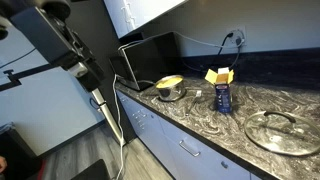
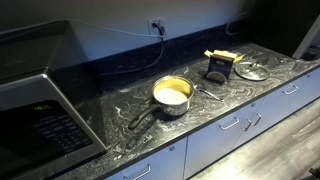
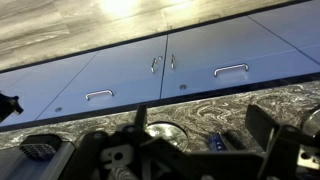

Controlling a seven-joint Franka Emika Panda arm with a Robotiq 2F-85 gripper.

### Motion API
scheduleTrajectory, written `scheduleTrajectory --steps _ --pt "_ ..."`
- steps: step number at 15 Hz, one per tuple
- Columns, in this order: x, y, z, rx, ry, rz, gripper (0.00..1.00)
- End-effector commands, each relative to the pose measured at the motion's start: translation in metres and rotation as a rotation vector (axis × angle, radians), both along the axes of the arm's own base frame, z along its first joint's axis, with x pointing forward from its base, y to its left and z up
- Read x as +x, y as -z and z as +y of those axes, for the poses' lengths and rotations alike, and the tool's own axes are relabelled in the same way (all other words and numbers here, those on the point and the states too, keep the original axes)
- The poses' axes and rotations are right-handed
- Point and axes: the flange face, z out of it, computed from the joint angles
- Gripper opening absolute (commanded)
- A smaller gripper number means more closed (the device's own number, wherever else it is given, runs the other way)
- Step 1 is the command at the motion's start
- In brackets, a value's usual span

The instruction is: Use the silver fork to stir the contents in the silver pot

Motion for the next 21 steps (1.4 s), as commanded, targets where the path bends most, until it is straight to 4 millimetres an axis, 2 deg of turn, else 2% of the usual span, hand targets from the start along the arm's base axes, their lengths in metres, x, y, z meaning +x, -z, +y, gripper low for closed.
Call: scheduleTrajectory --steps 1,12,15,21 --pt "0.000 -0.001 0.000 0.000 0.000 0.001 1.00" --pt "0.002 -0.001 0.002 -0.005 -0.017 -0.006 1.00" --pt "0.014 -0.003 0.026 -0.045 -0.134 -0.020 1.00" --pt "0.055 0.013 0.110 -0.089 -0.406 -0.073 1.00"
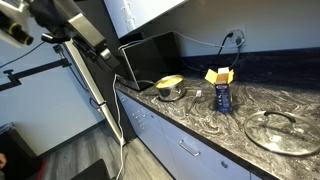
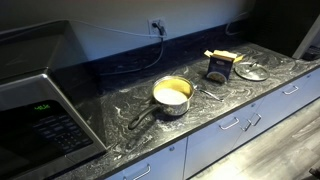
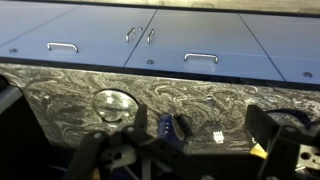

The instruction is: Use the silver fork to stir the contents in the silver pot

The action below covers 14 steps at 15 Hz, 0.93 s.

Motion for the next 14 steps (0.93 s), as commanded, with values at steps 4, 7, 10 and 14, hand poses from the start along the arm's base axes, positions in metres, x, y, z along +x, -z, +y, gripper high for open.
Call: scheduleTrajectory --steps 4,7,10,14 --pt "0.065 0.042 0.070 -0.017 -0.253 0.065 1.00" --pt "0.096 0.067 0.086 -0.056 -0.298 0.174 1.00" --pt "0.088 0.071 0.085 -0.046 -0.284 0.166 1.00" --pt "0.110 0.079 0.092 -0.044 -0.295 0.206 1.00"
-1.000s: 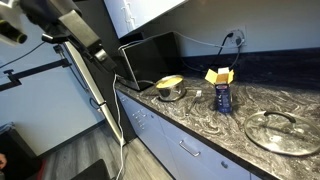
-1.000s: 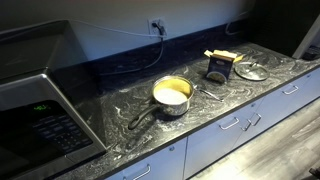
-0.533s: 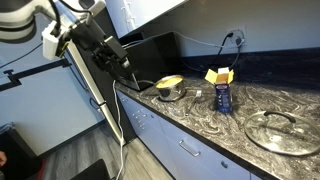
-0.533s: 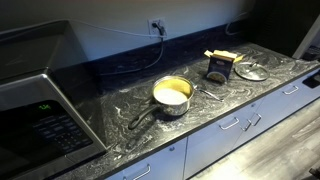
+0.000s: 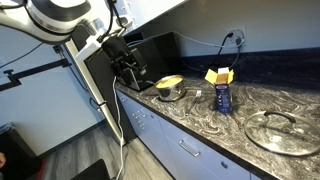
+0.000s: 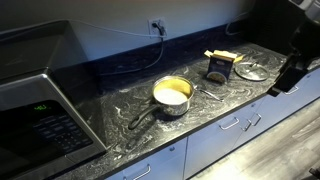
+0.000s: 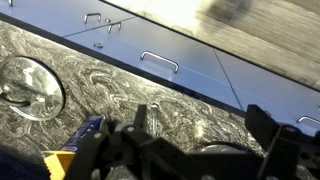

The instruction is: Use the silver fork to stir the contents in the silver pot

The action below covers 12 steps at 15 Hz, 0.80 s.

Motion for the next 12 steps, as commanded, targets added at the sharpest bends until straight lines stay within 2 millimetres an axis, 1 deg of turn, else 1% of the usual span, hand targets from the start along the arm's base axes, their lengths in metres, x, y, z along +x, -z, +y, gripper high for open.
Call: scheduleTrajectory --steps 1,2,3,6,9,12 --pt "0.000 -0.001 0.000 0.000 0.000 0.001 1.00" --pt "0.005 0.000 -0.006 0.009 0.052 -0.015 1.00" --pt "0.016 0.001 -0.005 0.020 0.073 -0.044 1.00" --pt "0.048 0.012 0.006 0.061 0.079 -0.069 1.00" --pt "0.083 0.031 0.019 0.056 0.032 -0.078 1.00" --pt "0.115 0.053 0.026 0.051 0.018 -0.070 1.00"
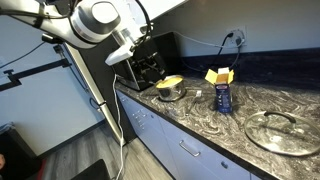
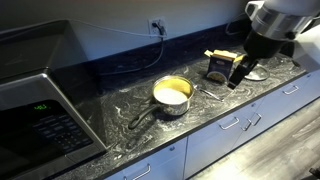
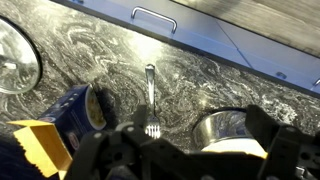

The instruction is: Use the silver fork to stir the contents in the silver pot

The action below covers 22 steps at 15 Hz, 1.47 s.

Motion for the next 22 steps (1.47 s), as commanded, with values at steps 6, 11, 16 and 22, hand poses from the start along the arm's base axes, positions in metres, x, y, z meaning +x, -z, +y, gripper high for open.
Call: scheduleTrajectory --steps 6,11,16,22 --pt "0.088 0.062 0.008 0.033 0.011 0.015 1.00" --pt "0.112 0.102 -0.016 0.081 0.053 -0.084 1.00" --pt "0.112 0.125 -0.038 0.071 0.071 -0.086 1.00" --pt "0.115 0.134 -0.048 0.057 0.080 -0.087 1.00"
